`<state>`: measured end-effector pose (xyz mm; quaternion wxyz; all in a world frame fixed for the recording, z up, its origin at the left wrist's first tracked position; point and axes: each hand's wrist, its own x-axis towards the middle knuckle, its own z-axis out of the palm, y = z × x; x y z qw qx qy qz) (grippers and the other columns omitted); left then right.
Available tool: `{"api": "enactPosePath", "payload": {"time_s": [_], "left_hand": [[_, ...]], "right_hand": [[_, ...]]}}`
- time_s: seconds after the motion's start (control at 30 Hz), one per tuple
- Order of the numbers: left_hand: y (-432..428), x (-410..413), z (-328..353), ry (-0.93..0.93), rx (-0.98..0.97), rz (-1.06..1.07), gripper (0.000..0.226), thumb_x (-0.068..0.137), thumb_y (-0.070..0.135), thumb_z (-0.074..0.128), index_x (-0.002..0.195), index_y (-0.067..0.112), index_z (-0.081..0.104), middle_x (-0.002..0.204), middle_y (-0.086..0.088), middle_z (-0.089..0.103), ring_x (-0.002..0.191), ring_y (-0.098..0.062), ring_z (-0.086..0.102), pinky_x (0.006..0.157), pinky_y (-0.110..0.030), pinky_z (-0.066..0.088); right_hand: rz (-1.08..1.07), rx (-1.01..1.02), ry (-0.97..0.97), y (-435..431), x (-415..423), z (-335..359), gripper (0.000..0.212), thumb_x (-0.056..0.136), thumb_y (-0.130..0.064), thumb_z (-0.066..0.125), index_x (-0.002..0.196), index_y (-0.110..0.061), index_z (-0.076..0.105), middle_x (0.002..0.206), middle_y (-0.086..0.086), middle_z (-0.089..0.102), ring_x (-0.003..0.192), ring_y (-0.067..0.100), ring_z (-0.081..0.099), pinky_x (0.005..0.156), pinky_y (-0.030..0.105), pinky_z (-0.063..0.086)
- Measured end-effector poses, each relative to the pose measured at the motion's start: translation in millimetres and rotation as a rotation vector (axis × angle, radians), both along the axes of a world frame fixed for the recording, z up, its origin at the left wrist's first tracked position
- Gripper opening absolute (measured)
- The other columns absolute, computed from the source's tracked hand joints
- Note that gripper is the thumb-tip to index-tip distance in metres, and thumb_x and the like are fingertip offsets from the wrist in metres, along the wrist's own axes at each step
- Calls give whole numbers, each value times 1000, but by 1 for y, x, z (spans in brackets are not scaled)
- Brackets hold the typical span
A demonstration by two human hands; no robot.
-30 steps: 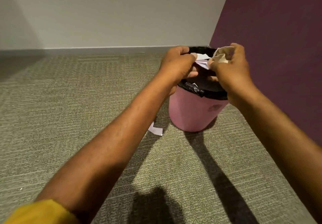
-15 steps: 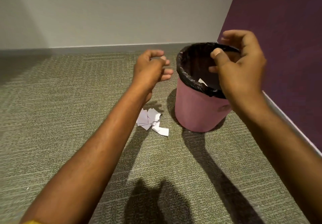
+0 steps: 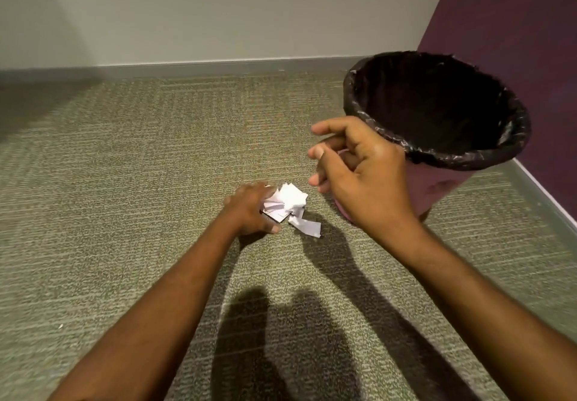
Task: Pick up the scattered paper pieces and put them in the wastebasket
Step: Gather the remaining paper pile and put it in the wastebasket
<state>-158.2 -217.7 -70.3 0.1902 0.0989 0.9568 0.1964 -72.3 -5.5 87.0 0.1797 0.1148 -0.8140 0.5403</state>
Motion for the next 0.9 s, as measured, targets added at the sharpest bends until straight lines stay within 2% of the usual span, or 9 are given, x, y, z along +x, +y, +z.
{"api": "enactPosePath", "payload": {"time_s": [0.03,0.1,0.27,0.33,0.43,0.6,0.7,0.77,0.9], "left_hand": [[-2,1,-2,34,-27,-14,106,75,50,91,164,38,34,172,3,30,157,-32,24,123,-57,22],[-4,-1,-5,92,-29,-17,98,77,52,89,161,40,40,171,6,32,155,-30,26,121,-55,24],[-17,-4,-19,268,60,-35,56,81,47,86,133,39,67,133,8,64,126,-24,55,103,-49,47],[-19,-1,-20,329,110,-18,39,87,38,83,125,34,74,121,8,68,116,-22,58,97,-46,51],[-20,0,-21,361,173,12,24,90,36,80,114,31,78,110,9,71,108,-19,61,91,-45,54],[-23,1,-24,382,196,25,18,94,41,77,102,24,76,96,9,68,94,-16,59,79,-39,51],[-24,5,-23,376,197,47,22,96,37,75,81,26,63,82,10,58,84,-18,56,68,-34,42],[-25,6,-21,370,208,57,30,97,34,74,76,32,53,79,11,55,81,-18,55,64,-33,38],[-28,8,-20,329,252,109,27,97,34,74,77,26,57,74,7,59,69,-17,55,58,-32,38]], "right_hand": [[2,-2,-35,-1,-3,-11,19,103,-7,70,120,-14,72,94,2,76,66,16,79,58,48,65],[-9,3,-119,-3,-10,-35,19,102,-7,70,117,-17,74,92,1,77,65,15,78,59,49,66],[-70,256,-262,3,-24,-93,19,98,-11,75,111,-24,77,92,-10,75,77,3,73,71,39,66],[-59,390,-310,5,-24,-112,17,95,-22,80,109,-29,74,94,-15,74,82,5,71,74,41,65],[-37,536,-363,5,-21,-134,29,86,-36,88,107,-29,69,100,-15,69,87,12,67,75,43,61],[-27,747,-349,-1,-17,-153,48,80,-45,91,116,-26,65,116,-9,66,102,16,60,71,33,43],[1,803,-338,-3,-16,-161,54,82,-41,91,125,-25,65,125,-8,70,113,19,64,78,37,51],[-3,827,-330,-3,-16,-163,52,84,-37,90,128,-24,66,125,-6,71,115,19,63,84,39,55],[-14,832,-327,-3,-18,-163,38,91,-24,84,125,-24,69,122,-5,71,112,19,61,84,39,56]]}}
